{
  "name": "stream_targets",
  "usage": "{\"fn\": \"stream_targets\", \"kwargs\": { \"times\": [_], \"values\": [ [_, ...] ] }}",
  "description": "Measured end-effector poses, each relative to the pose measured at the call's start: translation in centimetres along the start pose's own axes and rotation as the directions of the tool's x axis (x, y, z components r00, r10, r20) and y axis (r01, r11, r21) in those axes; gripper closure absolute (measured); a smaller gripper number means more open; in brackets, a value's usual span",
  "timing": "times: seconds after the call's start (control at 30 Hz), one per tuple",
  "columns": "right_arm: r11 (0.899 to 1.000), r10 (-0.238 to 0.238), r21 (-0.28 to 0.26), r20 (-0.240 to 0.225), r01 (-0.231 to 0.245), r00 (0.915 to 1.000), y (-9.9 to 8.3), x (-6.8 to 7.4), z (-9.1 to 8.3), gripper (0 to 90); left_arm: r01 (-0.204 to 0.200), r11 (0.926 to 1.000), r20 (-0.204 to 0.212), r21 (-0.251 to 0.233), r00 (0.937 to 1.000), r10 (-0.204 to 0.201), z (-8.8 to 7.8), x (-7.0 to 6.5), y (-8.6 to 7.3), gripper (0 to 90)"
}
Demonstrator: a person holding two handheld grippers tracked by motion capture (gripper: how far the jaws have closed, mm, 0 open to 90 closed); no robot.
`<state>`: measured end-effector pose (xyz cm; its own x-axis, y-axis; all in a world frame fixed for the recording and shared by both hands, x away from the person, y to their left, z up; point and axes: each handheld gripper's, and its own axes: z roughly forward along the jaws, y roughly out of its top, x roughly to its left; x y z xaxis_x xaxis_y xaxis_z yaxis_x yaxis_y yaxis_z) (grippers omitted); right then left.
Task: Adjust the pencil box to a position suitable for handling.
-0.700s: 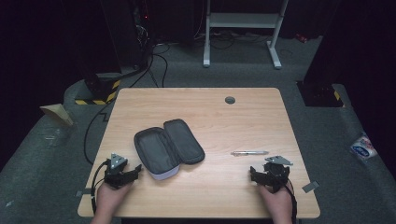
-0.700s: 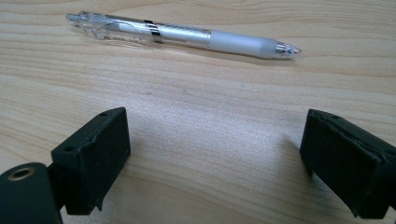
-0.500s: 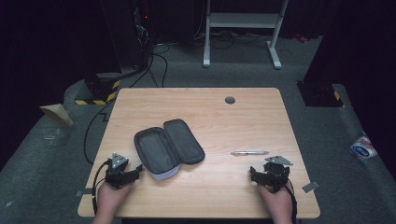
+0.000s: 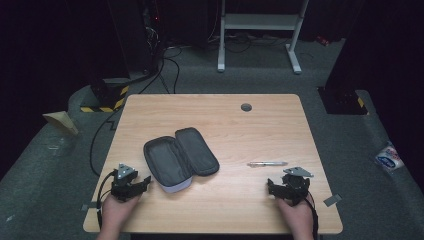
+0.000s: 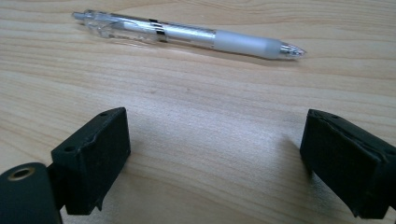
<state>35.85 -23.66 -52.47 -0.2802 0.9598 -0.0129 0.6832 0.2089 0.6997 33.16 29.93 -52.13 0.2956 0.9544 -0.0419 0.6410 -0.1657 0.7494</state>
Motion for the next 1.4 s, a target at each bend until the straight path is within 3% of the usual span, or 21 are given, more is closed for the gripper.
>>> {"fn": "stream_targets", "kwargs": {
  "times": [0.17,0.3,0.5,0.8,1.03,1.4],
  "values": [
    [1.0,0.0,0.002,-0.003,0.0,1.0,0.0,0.0,0.0,7.9,-0.008,0.9996,0.004,-0.026,1.0,0.008,-0.6,-0.1,0.2,40.3],
    [1.0,0.0,0.002,-0.003,0.0,1.0,0.0,0.0,0.0,7.9,0.023,0.9988,0.052,-0.043,0.9984,-0.021,-0.9,-0.1,0.4,40.4],
    [1.0,-0.001,0.002,-0.003,0.001,1.0,0.0,0.0,0.0,7.9,0.017,0.9963,0.052,-0.085,0.9986,-0.012,-1.6,-0.5,1.0,41.0],
    [1.0,-0.002,0.002,-0.004,0.002,1.0,0.0,0.0,0.0,7.9,-0.049,0.9868,0.053,-0.155,0.9969,0.058,-3.3,-1.7,2.1,40.9],
    [1.0,-0.002,0.001,-0.003,0.002,1.0,0.0,0.0,0.0,7.9,-0.082,0.9781,0.094,-0.191,0.9904,0.102,-4.0,-3.1,2.7,40.7],
    [1.0,-0.004,0.0,-0.004,0.004,1.0,0.0,0.0,0.0,7.9,-0.138,0.9734,0.141,-0.183,0.9763,0.164,-3.8,-5.1,2.9,41.1]
  ]
}}
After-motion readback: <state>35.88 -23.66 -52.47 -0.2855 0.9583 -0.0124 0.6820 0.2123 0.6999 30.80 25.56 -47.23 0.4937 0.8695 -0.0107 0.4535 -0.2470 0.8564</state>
